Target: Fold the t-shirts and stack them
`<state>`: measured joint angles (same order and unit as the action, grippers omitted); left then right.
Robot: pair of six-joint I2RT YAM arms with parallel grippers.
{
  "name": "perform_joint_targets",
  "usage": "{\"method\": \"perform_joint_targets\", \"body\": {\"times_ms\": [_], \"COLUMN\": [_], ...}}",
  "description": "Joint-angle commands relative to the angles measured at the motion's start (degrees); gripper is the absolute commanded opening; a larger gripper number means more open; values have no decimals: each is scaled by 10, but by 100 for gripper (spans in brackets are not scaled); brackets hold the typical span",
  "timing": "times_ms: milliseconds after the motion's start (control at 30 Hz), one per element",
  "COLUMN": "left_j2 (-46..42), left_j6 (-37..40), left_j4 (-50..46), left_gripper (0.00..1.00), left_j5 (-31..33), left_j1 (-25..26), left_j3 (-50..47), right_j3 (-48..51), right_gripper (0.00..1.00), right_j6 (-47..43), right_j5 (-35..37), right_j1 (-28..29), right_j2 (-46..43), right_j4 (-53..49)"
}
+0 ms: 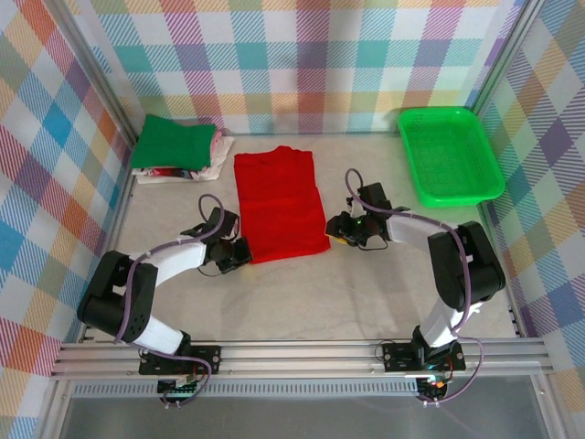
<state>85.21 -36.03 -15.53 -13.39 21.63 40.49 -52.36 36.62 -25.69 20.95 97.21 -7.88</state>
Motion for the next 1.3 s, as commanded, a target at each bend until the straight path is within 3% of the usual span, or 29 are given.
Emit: {"method": "perform_joint_targets", "body": {"times_ms": [0, 333, 700, 800, 900, 1033, 1200, 1267], "left_j2": [-21, -13, -11, -12, -24, -56, -81, -83], "left_j6": [5, 7, 4, 5, 6, 15, 44, 40], "left_j4": [-30, -20, -9, -10, -16, -23, -58, -56], "left_gripper": [0, 0, 0, 0, 0, 0, 0, 0], "left_j5": [29, 28, 25, 28, 38, 39, 22, -12], "left_j1": [3, 3, 3, 3, 2, 1, 2, 4], "left_j3": [7, 0, -7, -7, -8, -14, -25, -45], "right_j3": [-4, -4, 0, 6, 8, 12, 43, 76], "right_gripper": [42, 46, 40, 32, 15, 0, 0, 0], "right_j6": [-15, -22, 1, 8, 18, 7, -10, -2], "right_j5": [-46, -86, -84, -70, -62, -37, -39, -61], "right_j1": [-3, 13, 37, 38, 38, 38, 38, 39], "right_j2": [25, 82, 91, 92, 80, 31, -19, -33], "right_j4": [11, 43, 61, 67, 70, 40, -3, 8]}}
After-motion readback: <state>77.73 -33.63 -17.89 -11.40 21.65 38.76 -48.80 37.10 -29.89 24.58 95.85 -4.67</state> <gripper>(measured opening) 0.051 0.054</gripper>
